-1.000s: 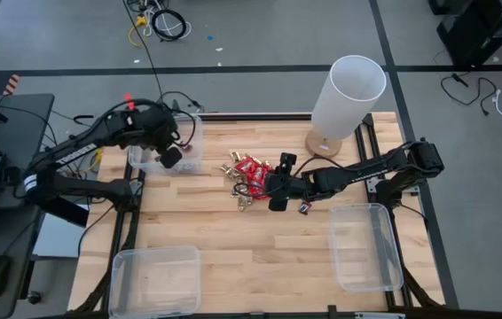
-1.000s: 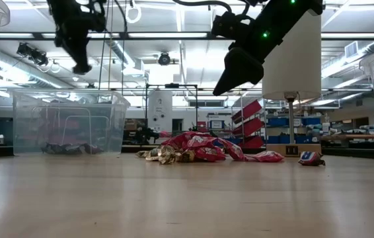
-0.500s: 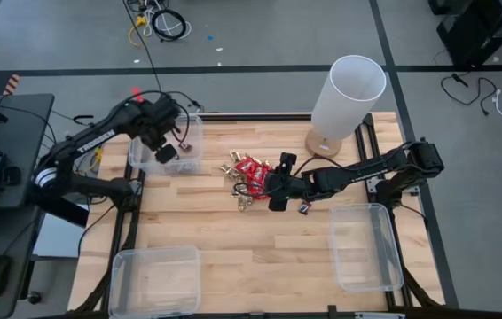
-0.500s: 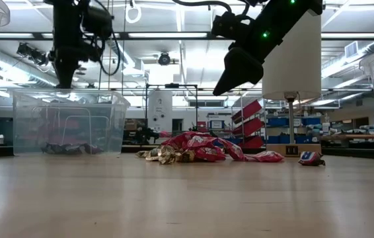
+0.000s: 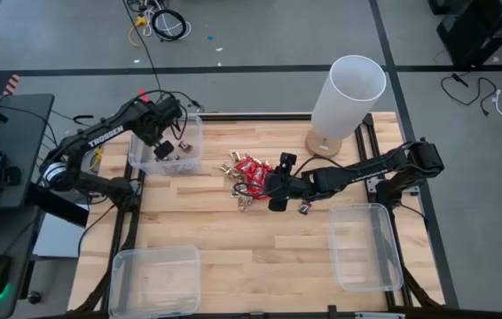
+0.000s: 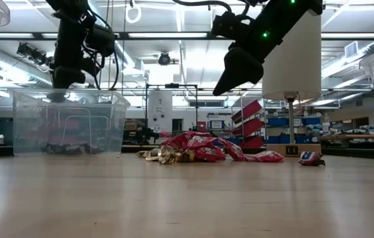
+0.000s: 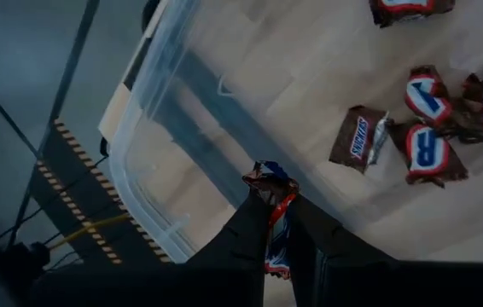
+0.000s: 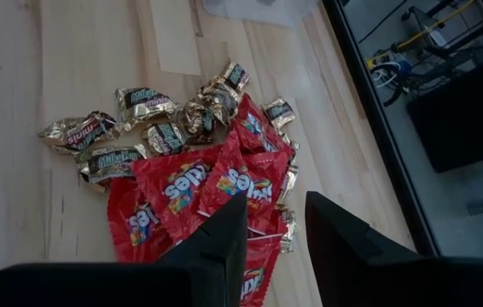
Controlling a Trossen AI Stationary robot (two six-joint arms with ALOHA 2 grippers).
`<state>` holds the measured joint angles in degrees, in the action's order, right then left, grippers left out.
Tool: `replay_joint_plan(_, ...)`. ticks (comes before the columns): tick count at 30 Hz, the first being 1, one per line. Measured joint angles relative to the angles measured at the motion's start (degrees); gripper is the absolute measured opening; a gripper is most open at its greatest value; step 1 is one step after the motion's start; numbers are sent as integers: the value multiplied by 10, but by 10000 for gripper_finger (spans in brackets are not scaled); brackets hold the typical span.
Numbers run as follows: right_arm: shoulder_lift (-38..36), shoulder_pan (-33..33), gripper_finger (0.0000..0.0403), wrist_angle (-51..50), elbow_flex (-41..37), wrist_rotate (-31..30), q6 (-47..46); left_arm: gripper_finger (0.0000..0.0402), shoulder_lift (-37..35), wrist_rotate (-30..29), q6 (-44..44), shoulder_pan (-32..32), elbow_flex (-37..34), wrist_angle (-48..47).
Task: Sort candy
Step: Put the brown chocolate into the top left transparent bin
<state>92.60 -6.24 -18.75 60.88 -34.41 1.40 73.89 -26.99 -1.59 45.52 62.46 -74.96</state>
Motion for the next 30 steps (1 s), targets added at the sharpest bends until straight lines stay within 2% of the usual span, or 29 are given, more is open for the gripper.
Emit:
replay_joint_plan(8, 0, 0, 107, 0, 0, 0, -4, 32, 0, -7, -15, 0, 0, 29)
replay_joint_plan(13, 0, 0, 107, 0, 0, 0, -4, 34, 0, -34, -19, 0, 0, 38)
replay_joint_plan(30, 0, 0, 107, 0, 0, 0, -10, 78, 0, -34, -18, 0, 0, 48)
